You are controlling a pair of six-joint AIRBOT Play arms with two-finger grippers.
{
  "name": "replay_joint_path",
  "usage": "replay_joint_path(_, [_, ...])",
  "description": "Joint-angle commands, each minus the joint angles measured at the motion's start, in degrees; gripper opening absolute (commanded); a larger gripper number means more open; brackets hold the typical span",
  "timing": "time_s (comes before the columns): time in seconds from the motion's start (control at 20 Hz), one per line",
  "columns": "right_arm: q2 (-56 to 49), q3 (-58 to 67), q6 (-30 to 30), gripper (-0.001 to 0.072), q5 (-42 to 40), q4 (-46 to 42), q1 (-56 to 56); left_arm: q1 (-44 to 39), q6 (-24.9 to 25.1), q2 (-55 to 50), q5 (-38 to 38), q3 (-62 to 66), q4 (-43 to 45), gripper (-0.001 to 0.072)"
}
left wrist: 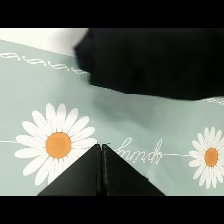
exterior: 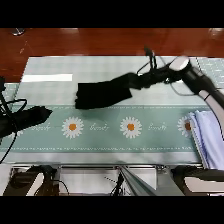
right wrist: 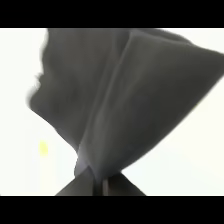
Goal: Fold the shirts.
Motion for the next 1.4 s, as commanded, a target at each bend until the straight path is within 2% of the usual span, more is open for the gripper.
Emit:
replay_joint_path(0.0, [-0.17, 19.85, 10.56, 0.0020, 10.29, -12.11, -2.43, -0.04, 0.00, 0.00, 0.00, -0.02, -0.02, 0.0019])
replay_joint_path(0.15, [0.00, 31.41, 16.87, 0.0020, 18.82, -18.53, -6.43, -0.04, 0.00, 0.00, 0.00, -0.02, -0.02, 0.0019])
replay_joint_path(0.3, [2.71, 36.02, 21.57, 0.0020, 25.09, -22.51, -13.42, -0.04, -0.02, 0.00, -0.02, -0.02, -0.22, 0.0019])
replay_joint_path(0.55, [10.29, 36.11, 23.56, 0.0020, 37.35, -22.82, -30.49, -0.04, 0.00, 0.00, -0.02, -0.02, -0.83, 0.0019])
replay_joint_path(0.65, [12.68, 36.04, 24.00, 0.0020, 43.74, -28.06, -36.54, -0.04, 0.00, 0.00, 0.00, -0.02, -0.83, 0.0019])
replay_joint_path(0.7, [14.12, 35.10, 23.93, 0.0020, 44.28, -30.73, -39.15, -0.04, 0.00, 0.00, 0.02, -0.02, -0.83, 0.0019])
replay_joint_path(0.95, [27.45, 17.33, 23.19, 0.0020, 44.30, -38.18, -53.09, -0.04, 0.00, 0.00, -0.02, -0.02, -0.85, 0.0019])
replay_joint_path(1.05, [34.25, 8.07, 22.58, 0.0021, 44.28, -45.29, -58.12, -0.04, -0.02, 0.00, 0.02, -0.02, -0.85, 0.0019])
replay_joint_path(1.2, [43.56, -3.04, 17.14, 0.0021, 44.26, -59.63, -64.59, -0.04, -0.02, 0.00, 2.40, -0.02, -0.85, 0.0019])
replay_joint_path(1.25, [46.40, -6.29, 18.71, 0.0021, 44.17, -62.64, -66.29, -0.04, -0.02, 0.00, 3.04, -0.02, -0.85, 0.0019])
replay_joint_path(1.3, [48.92, -9.55, 20.59, 0.0052, 43.85, -64.89, -67.49, -0.04, -0.02, 0.02, 3.06, -0.02, -0.85, 0.0019])
replay_joint_path(1.35, [50.80, -12.70, 21.75, 0.0328, 42.95, -65.35, -68.15, -0.04, 0.00, -0.02, 2.97, -0.02, -1.09, 0.0019])
